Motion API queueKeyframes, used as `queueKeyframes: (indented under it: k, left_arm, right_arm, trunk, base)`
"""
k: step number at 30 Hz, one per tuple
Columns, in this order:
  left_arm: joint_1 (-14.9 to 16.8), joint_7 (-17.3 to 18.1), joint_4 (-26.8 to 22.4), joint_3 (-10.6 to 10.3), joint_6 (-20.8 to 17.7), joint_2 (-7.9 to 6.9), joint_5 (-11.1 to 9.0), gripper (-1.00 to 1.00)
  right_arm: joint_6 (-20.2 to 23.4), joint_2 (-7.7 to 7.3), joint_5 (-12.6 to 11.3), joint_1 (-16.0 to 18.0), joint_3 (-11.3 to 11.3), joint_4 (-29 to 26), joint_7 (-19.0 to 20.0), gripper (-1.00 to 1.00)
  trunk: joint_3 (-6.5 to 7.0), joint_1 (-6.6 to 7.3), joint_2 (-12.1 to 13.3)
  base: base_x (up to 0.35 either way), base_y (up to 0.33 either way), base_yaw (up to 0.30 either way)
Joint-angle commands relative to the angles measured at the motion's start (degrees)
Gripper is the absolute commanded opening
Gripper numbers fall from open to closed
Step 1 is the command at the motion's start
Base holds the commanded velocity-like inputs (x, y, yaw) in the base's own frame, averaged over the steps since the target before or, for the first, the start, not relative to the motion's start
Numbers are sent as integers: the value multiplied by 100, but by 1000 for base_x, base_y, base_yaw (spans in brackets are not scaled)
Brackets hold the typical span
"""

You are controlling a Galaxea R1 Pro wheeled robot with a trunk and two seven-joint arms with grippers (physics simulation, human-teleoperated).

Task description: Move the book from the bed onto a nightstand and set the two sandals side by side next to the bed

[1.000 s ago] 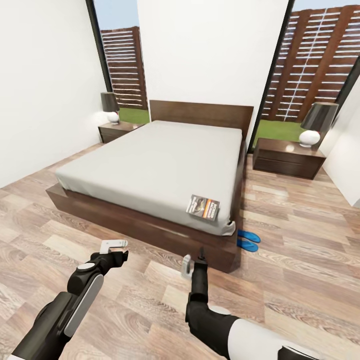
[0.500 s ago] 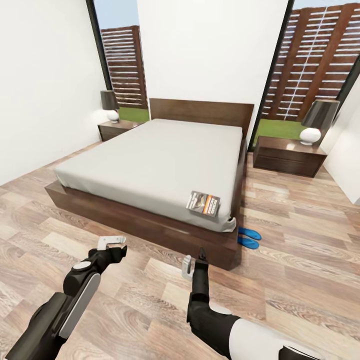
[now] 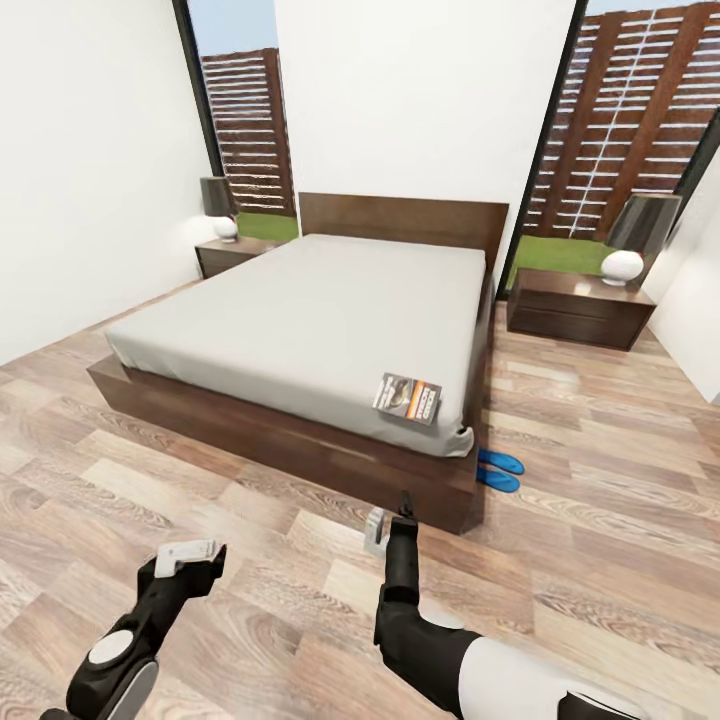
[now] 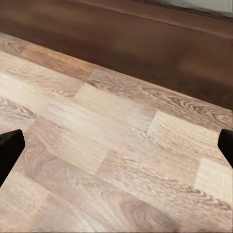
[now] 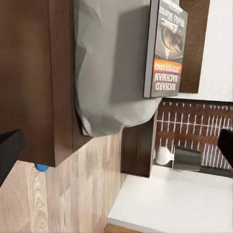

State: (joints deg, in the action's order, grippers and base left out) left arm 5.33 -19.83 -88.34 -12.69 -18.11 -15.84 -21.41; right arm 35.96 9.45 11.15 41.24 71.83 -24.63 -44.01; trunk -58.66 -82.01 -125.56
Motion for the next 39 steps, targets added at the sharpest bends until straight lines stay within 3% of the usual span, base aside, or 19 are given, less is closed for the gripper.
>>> queueKeyframes:
  k: [1,5,8,9,13,39]
  left_arm:
    - [-208,-52,30,-19,282,-36,-50,100]
    - [-733,-33,193,-22,1132,-75,-96,100]
    - [-883,14,482,-27,1469,-85,-140,100]
    - [-996,243,1412,-90,1937,32,-97,100]
    - [-1028,345,1636,-161,2149,175,-69,100]
    - [-1034,339,1532,-159,2170,204,-64,100]
  right_arm:
    - [37,2,6,6,24,2,-93,100]
    - [48,2,-13,5,24,2,-422,100]
    - [50,3,-19,5,24,4,-587,100]
    - [57,4,-24,5,24,3,-760,100]
    - [67,4,-40,5,24,2,-836,100]
    - [75,-1,-56,6,15,11,-870,100]
  trunk:
    - [-23,-22,-44]
    - [-95,-110,-204]
    - [-149,-175,-325]
    - [-149,-175,-325]
    - [-149,-175,-325]
    - [-149,-175,-325]
  base:
    - [0,0,0]
    - [0,0,0]
    - [0,0,0]
    - [0,0,0]
    - [9,0,0]
    - [311,0,0]
